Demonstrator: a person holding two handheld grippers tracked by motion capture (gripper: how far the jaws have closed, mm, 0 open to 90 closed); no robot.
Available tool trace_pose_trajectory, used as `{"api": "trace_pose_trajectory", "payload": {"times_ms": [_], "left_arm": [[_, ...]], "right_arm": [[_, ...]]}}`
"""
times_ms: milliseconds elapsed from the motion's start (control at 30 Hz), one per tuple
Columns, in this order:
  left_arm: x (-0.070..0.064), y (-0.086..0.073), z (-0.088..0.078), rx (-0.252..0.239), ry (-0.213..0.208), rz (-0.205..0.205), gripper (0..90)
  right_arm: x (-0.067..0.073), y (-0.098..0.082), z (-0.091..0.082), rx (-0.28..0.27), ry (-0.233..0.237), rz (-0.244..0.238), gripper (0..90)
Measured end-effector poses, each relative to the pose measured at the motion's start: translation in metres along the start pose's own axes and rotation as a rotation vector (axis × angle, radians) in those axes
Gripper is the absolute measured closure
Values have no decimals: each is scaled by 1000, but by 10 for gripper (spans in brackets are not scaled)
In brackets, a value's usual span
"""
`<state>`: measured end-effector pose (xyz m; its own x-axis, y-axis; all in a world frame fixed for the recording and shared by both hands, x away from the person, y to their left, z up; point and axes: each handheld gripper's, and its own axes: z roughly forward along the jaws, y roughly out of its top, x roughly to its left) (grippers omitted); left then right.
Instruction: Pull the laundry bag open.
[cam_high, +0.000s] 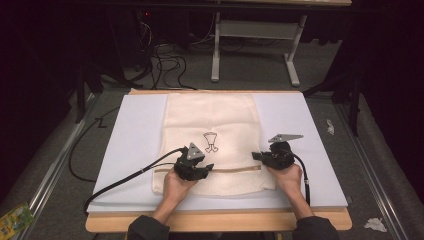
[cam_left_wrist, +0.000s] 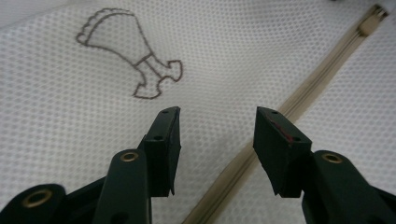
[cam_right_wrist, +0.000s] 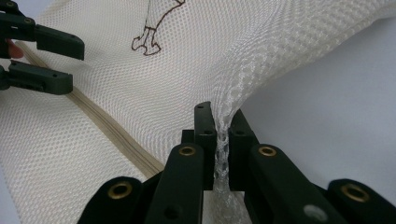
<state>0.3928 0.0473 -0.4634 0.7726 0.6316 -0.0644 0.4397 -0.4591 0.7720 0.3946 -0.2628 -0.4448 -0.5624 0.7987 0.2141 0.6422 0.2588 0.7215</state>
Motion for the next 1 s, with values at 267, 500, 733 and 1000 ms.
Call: {"api": "trace_pose_trajectory", "payload": {"times_ms": [267,500,733,1000], "left_arm": [[-17,12,9,7,-39,45,543],[-29,17,19,7,-89,56,561],[-37,23,28,5,-119,52,564],[-39,28,30,-7,-146,48,575]], "right_arm": [[1,2,-2,-5,13,12,878],[4,5,-3,-5,20,4,878],[5,6,-1,-1,26,6,879],[7,10,-2,-6,33,6,879]]}}
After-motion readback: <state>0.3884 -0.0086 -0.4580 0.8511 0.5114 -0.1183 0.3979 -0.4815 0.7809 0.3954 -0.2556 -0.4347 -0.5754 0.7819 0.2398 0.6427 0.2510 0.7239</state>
